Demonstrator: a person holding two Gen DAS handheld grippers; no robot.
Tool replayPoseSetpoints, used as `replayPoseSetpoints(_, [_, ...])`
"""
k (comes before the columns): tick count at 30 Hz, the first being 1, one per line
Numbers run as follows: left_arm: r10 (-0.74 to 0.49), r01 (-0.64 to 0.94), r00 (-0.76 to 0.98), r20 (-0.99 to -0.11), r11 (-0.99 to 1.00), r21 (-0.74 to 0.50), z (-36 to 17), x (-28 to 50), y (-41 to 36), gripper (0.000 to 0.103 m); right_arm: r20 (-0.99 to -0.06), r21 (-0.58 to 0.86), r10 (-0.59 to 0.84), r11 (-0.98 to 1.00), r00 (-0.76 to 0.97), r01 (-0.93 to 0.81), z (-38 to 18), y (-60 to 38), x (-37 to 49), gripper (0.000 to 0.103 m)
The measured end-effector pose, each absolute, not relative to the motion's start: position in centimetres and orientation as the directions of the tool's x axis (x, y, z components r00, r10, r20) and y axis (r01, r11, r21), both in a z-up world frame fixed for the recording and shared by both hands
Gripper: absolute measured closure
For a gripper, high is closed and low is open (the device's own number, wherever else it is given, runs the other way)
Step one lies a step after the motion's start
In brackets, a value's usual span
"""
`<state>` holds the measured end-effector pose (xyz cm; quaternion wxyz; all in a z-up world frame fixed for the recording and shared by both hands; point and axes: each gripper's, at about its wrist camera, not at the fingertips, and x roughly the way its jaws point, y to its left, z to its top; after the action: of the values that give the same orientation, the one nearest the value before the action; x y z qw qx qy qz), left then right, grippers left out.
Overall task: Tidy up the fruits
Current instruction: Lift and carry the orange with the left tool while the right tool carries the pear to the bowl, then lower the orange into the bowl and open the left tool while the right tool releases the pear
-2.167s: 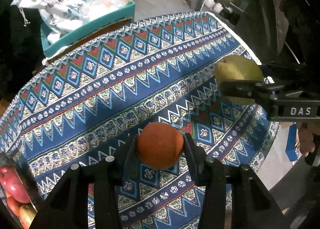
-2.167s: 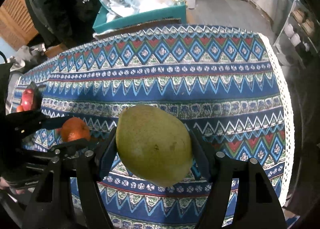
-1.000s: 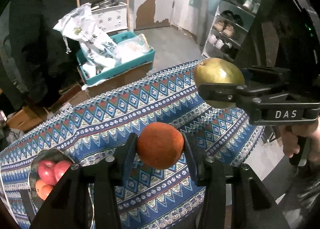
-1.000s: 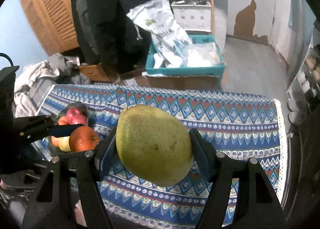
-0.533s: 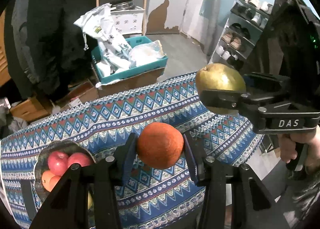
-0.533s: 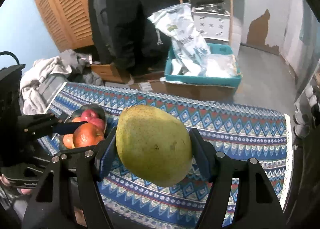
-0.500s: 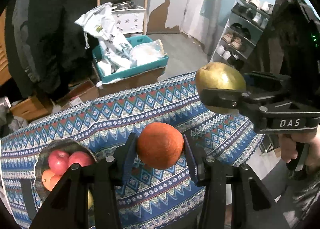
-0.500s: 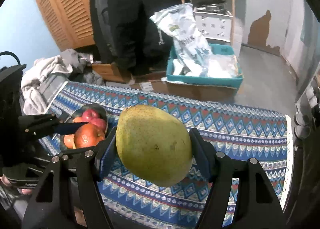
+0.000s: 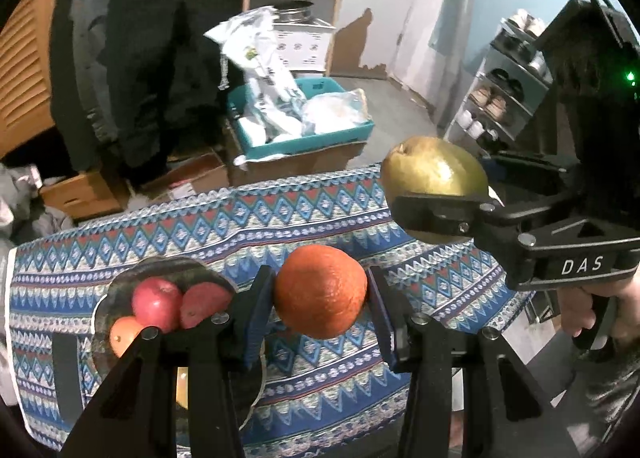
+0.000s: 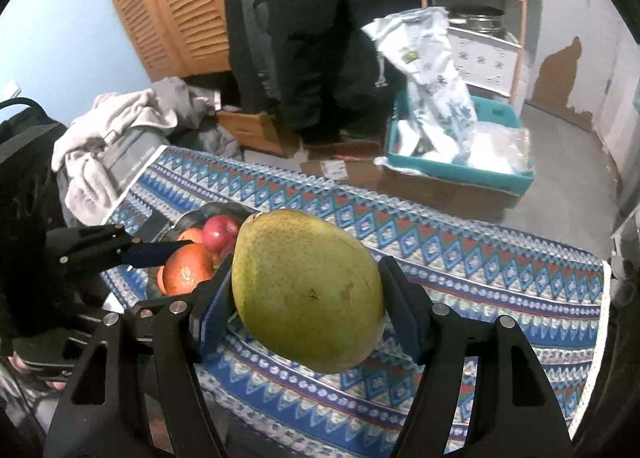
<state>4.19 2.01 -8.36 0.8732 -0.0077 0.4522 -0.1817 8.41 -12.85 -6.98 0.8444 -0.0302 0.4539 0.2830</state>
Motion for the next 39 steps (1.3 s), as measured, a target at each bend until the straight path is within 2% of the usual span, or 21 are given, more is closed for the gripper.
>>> replayPoseSetpoints(16, [-0.226, 0.119, 0.542, -0.809, 0.974, -0.193, -10.3, 3.7, 11.8, 0.056, -0.819, 0.268, 0.487, 0.792, 0.303, -0.548, -10.4, -5.1, 9.9, 0.034])
replayPoseSetpoints(30, [-0.144, 0.012, 0.462, -0.875, 0.988, -0.156, -15.2, 3.6, 16.1, 0.056, -0.860, 0.325, 0.485, 0.761, 0.159, -0.562, -16.3, 0.5, 9.6, 0.033])
replayPoseSetpoints(35, [-0.170, -0.039, 0.391, -0.905, 0.979, -0.201, -17.7, 4.2, 17.0, 0.056, -0.870, 0.333, 0.477, 0.757, 0.127, -0.562, -18.4, 1.6, 9.3, 0.033])
replayPoseSetpoints(39, [-0.137, -0.056, 0.375, -0.917, 0.984, -0.170, -18.7, 4.2, 17.2, 0.056, -0.870, 0.342, 0.479, 0.755, 0.115, -0.560, -19.3, 2.2, 9.4, 0.033])
